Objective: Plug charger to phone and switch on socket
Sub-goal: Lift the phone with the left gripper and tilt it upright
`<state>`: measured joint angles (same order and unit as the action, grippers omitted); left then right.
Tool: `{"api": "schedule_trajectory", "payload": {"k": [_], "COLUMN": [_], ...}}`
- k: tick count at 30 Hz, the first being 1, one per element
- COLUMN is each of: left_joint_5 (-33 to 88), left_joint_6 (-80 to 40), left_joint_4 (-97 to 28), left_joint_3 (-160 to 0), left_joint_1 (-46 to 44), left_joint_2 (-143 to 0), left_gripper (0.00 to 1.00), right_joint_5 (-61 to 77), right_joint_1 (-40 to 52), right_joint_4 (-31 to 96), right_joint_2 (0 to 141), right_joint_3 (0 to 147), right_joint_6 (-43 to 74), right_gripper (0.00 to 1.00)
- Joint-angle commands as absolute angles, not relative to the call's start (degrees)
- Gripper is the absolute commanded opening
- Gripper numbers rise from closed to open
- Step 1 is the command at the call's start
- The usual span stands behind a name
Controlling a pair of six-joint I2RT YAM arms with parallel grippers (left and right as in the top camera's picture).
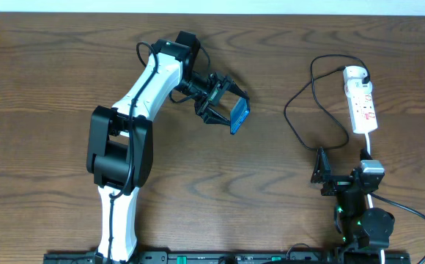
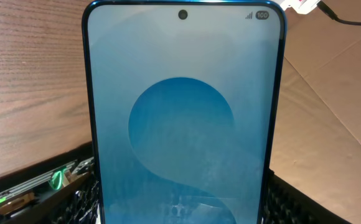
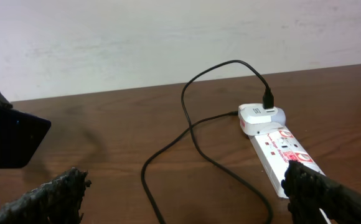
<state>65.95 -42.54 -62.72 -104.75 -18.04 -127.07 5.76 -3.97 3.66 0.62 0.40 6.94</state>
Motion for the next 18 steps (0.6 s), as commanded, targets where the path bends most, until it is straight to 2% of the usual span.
{"api": "schedule_trajectory", "payload": {"k": [1, 10, 13, 16, 18], "left_joint_5": [69.1, 69.1, 69.0, 69.0, 69.0], "left_joint_6": [-41.6, -41.6, -41.6, -41.6, -41.6], "left_joint_4": [-63.0, -63.0, -63.0, -63.0, -63.0], "left_joint_3": [-105.1, -105.1, -105.1, -105.1, -105.1], "left_joint_1": [-17.7, -17.7, -17.7, -17.7, -17.7], "left_joint_2": [-125.4, -125.4, -125.4, -125.4, -125.4], "left_gripper": [0.75, 0.75, 0.75, 0.75, 0.75], "right_joint_5": [5.9, 6.6, 11.4, 24.3, 32.8], "right_joint_1": [-4.0, -4.0, -4.0, -4.0, -4.0], "right_joint_4": [3.9, 2.7, 2.8, 2.5, 2.5], "right_joint_2": [0.4, 0.4, 0.4, 0.4, 0.4], "right_joint_3": [0.3, 0.3, 0.3, 0.3, 0.3], "right_joint_6": [6.6, 7.2, 20.9, 49.5, 61.4], "right_gripper": [0.99, 0.99, 0.99, 0.99, 0.99]}}
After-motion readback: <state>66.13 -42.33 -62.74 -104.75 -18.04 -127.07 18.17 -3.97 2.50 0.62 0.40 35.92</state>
